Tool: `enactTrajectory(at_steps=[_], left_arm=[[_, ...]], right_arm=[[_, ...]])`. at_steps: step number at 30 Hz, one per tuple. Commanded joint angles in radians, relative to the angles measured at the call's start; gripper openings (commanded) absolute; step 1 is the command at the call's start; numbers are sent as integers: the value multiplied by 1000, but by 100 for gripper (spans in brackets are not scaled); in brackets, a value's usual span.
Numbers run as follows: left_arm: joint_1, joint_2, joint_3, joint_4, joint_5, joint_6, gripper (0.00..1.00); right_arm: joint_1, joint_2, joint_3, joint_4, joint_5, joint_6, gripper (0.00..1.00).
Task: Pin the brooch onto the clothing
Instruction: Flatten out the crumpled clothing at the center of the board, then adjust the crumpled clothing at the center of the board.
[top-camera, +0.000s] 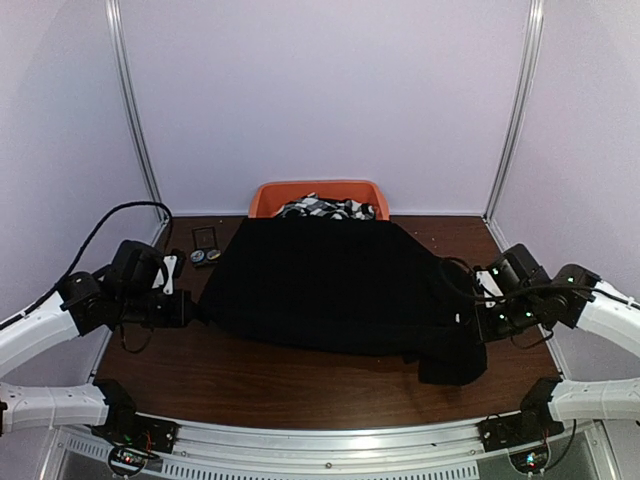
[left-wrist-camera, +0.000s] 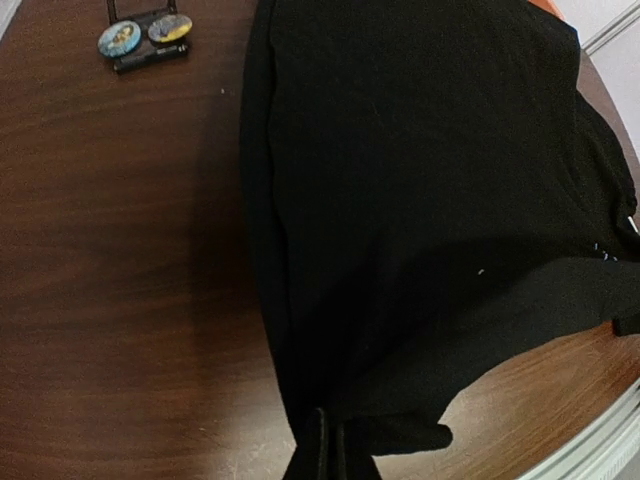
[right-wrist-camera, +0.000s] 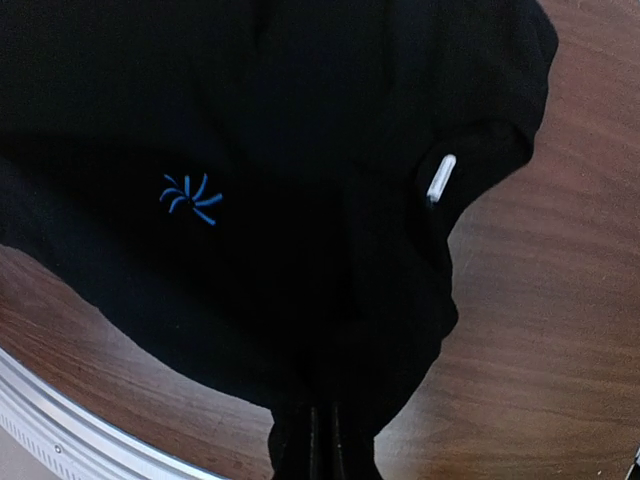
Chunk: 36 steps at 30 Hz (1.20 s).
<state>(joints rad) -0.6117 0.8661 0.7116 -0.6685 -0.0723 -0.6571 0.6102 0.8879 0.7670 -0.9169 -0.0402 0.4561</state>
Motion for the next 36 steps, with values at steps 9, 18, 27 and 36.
enactTrajectory(at_steps=[9, 18, 27, 36], left_arm=[[-144, -51, -77, -118, 0, -214, 32], [-144, -57, 103, -141, -129, -105, 98], [-146, 371, 424, -104, 12, 535, 98], [-148, 466, 296, 39, 72, 854, 90]], right_arm=[[168, 20, -53, -12, 86, 161, 46], [180, 144, 260, -79, 202, -51, 72], [180, 296, 367, -58, 206, -535, 70], [181, 374, 319, 8, 60, -637, 67]])
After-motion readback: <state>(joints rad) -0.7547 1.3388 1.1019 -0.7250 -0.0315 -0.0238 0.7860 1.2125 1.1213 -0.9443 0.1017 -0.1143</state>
